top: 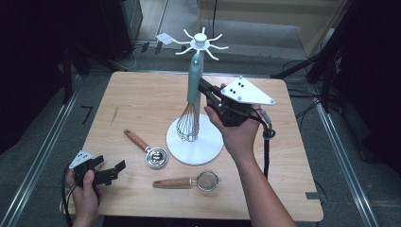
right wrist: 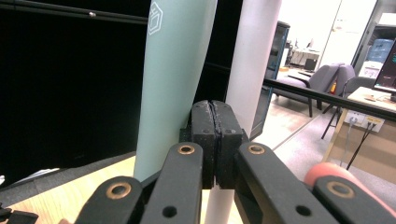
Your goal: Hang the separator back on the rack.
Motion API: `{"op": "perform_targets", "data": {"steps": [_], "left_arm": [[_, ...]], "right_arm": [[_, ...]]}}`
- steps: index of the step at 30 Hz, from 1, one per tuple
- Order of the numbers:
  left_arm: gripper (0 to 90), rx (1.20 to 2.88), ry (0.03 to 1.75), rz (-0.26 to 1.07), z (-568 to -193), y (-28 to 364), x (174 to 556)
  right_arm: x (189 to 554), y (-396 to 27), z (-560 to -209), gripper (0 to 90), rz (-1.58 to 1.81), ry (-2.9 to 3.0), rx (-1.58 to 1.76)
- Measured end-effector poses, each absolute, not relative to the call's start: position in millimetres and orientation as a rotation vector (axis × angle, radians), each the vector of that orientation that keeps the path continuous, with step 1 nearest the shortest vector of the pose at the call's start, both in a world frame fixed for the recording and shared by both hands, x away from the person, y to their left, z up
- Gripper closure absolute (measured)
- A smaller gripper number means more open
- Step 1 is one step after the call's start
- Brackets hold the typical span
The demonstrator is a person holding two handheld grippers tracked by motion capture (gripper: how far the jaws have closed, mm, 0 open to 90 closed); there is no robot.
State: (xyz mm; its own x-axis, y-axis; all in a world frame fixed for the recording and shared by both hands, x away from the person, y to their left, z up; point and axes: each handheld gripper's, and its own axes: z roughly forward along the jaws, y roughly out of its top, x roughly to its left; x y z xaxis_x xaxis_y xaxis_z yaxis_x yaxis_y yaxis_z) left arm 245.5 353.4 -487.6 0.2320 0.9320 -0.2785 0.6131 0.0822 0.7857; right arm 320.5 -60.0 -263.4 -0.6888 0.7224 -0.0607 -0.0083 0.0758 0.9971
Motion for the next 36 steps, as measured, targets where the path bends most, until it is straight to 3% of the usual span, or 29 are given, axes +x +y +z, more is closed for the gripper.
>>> {"op": "perform_targets", "data": {"steps": [9, 23, 36], "left_arm": [[0.0, 1.625, 1.471, 0.456, -487.5, 353.4, 245.4], [0.0, 1.625, 1.471, 0.457, -487.5, 353.4, 245.3], [0.0, 1.629, 1.470, 0.460, -487.2, 353.1, 245.1]], "right_arm": [[320.2, -69.6, -270.5, 88.1, 1.639, 1.783, 0.734], [318.3, -99.2, -299.7, 71.4, 1.579, 1.789, 0.834], [312.2, -125.8, -336.0, 67.4, 1.512, 1.811, 0.923]]}}
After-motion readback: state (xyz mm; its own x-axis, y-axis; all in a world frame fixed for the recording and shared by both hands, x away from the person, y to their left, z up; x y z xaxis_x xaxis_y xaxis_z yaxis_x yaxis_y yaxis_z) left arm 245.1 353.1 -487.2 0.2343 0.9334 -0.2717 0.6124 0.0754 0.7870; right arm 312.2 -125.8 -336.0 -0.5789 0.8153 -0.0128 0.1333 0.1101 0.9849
